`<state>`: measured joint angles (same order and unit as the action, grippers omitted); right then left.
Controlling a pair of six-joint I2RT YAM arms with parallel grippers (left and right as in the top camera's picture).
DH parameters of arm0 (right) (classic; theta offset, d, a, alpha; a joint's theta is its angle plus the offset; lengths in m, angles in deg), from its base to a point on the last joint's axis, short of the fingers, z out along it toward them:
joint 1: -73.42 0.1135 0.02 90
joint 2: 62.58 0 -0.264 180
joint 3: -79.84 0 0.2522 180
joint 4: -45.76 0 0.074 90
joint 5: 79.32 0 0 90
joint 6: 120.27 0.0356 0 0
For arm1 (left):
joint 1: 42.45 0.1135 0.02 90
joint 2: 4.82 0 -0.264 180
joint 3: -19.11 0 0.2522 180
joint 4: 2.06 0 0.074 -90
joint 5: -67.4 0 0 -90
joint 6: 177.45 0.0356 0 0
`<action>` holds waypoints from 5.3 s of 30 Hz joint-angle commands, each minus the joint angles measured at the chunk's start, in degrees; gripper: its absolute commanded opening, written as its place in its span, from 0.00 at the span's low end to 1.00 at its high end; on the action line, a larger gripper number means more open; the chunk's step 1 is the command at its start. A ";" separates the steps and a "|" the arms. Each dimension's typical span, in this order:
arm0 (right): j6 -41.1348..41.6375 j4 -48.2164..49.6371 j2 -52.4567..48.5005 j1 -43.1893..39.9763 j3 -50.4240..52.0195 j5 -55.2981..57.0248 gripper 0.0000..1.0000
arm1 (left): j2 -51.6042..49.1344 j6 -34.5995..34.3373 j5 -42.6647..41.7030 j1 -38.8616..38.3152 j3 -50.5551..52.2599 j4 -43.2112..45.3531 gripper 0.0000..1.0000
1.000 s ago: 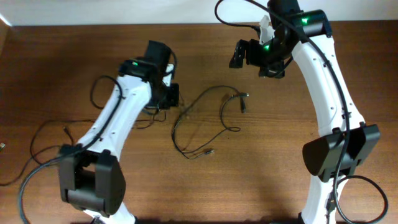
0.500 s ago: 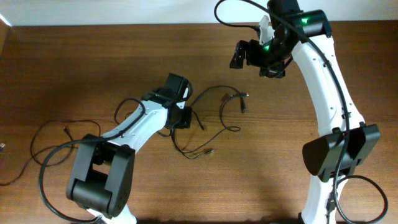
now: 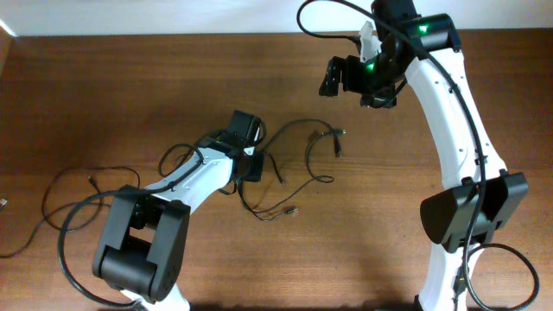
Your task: Untangle cables
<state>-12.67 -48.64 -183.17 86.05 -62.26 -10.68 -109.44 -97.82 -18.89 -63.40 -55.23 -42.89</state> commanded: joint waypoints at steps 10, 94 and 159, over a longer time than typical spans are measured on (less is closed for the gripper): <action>-0.94 -0.17 0.74 -0.17 -0.13 0.87 0.99 | -4.87 0.17 0.63 0.00 0.24 0.66 0.05; -2.89 -1.22 0.52 -0.17 -0.13 1.09 0.99 | -9.09 -16.79 6.64 3.72 -17.40 -12.17 0.43; -5.38 -2.08 0.52 -0.15 -0.11 2.38 0.99 | 5.84 5.09 25.40 5.64 -78.79 -48.35 0.00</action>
<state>-17.37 -50.72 -183.17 86.05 -62.26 -8.76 -103.41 -89.03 -1.52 -57.11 -133.37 -88.84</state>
